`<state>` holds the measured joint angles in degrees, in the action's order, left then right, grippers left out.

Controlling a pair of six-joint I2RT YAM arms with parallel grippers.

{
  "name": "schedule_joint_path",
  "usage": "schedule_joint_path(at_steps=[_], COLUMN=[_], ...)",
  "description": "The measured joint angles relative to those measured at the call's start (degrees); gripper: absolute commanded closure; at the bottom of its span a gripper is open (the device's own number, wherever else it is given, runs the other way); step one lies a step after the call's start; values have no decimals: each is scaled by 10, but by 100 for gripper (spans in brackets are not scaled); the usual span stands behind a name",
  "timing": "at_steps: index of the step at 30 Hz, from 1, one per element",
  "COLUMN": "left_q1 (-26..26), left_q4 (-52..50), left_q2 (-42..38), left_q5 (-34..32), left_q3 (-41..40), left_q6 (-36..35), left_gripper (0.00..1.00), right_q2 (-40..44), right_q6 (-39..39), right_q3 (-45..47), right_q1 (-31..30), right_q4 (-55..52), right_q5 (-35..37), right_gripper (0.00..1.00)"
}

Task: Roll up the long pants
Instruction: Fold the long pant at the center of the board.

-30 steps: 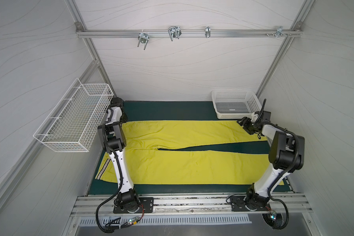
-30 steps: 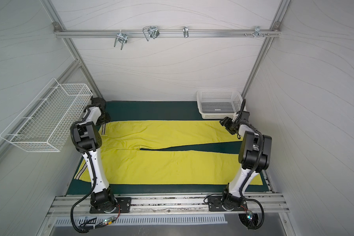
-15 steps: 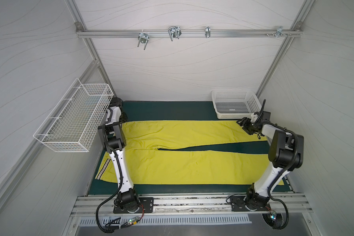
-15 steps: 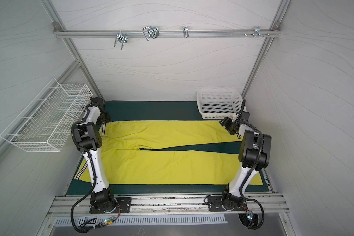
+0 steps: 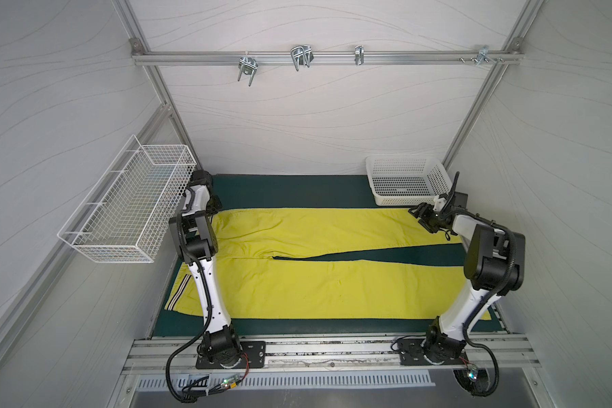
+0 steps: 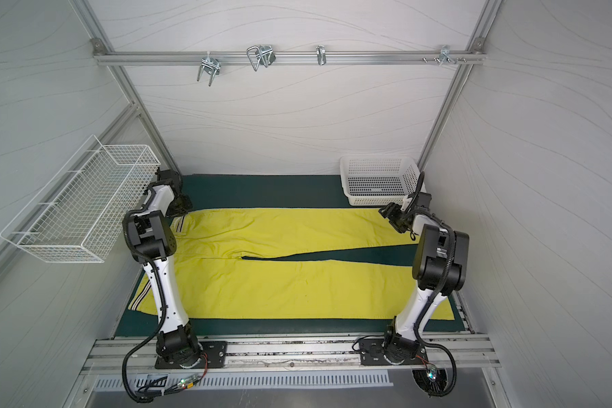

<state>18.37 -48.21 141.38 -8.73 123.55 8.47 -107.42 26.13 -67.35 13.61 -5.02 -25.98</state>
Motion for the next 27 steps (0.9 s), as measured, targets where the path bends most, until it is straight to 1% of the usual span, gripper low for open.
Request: schedule_joint_path(at_steps=[3, 9, 13, 16, 20, 27], left_q1=[0, -5, -29, -54, -73, -76], left_q4=[2, 23, 22, 19, 17, 19], left_q2=[-3, -44, -72, -88, -113, -174], left_q5=[2, 13, 2, -1, 1, 4], left_q3=[-4, -65, -99, -106, -116, -158], left_q6=[3, 11, 10, 10, 14, 30], left_gripper=[100, 100, 100, 100, 100, 100], right_q2=[-4, -10, -19, -20, -20, -19], right_q6=[-1, -9, -22, -32, -43, -74], right_q3=[-4, -22, -53, -69, -80, -96], right_q1=[0, 0, 0, 0, 0, 0], right_q4=[-3, -33, -63, -83, -102, -151], right_q5=[2, 24, 47, 62, 82, 136], right_gripper=[31, 33, 34, 34, 34, 34])
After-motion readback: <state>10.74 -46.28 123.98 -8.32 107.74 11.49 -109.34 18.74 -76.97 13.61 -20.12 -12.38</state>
